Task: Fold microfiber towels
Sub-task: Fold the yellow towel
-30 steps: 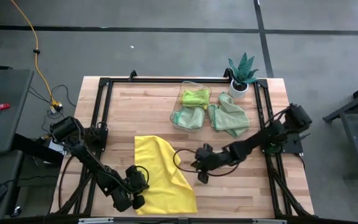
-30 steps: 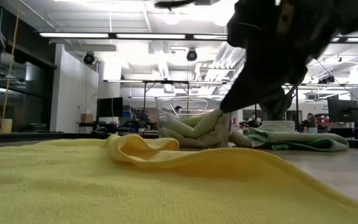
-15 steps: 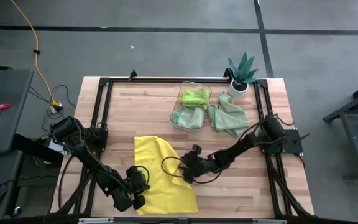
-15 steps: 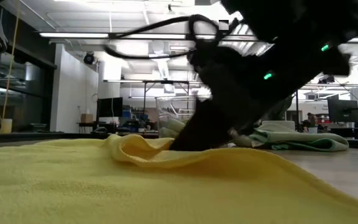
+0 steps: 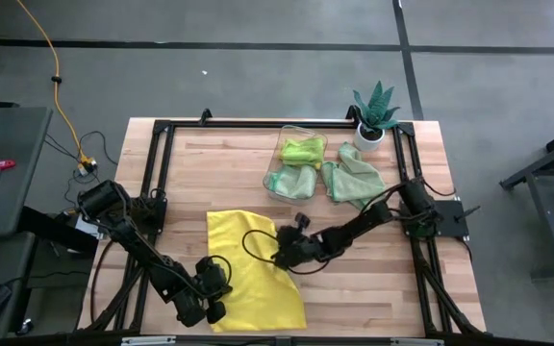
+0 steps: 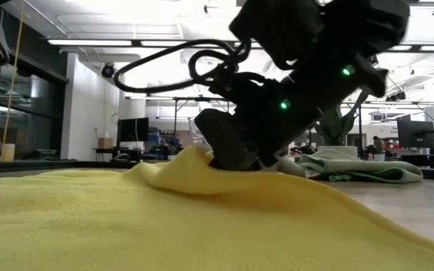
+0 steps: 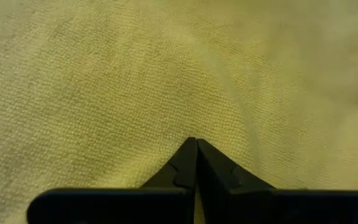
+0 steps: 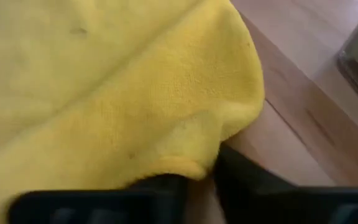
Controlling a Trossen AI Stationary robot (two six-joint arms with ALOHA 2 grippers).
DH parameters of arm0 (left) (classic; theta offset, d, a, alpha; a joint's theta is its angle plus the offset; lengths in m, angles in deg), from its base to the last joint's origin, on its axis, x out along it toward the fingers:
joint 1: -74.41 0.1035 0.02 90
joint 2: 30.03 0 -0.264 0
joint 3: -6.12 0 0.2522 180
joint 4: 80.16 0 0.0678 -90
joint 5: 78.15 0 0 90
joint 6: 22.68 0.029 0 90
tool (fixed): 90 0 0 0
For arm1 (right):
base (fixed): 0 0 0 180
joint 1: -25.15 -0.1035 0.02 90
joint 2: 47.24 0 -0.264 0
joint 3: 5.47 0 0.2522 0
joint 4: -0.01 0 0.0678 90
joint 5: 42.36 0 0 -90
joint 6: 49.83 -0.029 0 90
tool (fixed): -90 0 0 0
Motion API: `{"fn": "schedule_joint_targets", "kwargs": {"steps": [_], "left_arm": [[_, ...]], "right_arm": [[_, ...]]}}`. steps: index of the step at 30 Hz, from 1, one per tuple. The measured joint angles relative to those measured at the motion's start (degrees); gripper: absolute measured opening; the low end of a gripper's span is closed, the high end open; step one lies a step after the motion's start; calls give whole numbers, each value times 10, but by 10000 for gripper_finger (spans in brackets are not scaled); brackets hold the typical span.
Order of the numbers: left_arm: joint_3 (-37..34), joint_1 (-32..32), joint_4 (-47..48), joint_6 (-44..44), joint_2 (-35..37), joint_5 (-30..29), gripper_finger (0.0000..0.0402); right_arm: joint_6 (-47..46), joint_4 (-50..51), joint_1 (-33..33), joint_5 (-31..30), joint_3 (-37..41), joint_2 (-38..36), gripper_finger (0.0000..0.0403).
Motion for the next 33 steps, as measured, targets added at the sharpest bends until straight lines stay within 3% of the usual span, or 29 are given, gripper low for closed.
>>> {"fn": "schedule_joint_targets", "kwargs": {"steps": [3,9,14,20,28,33], "left_arm": [[0,0,1,7,0,7,0],[0,1,12,28,4,26,0],[0,13,26,109,20,48,0],[0,53,39,227,39,97,0],[0,87,31,238,40,107,0],[0,87,30,238,41,106,0]], "right_arm": [[-3,65,14,29,-14,-14,13],[27,258,18,22,-26,-71,6],[22,381,18,8,-27,-101,9],[20,419,25,-7,-27,-106,7],[-8,424,28,104,-27,-106,10],[-14,449,29,135,-29,-108,28]]}}
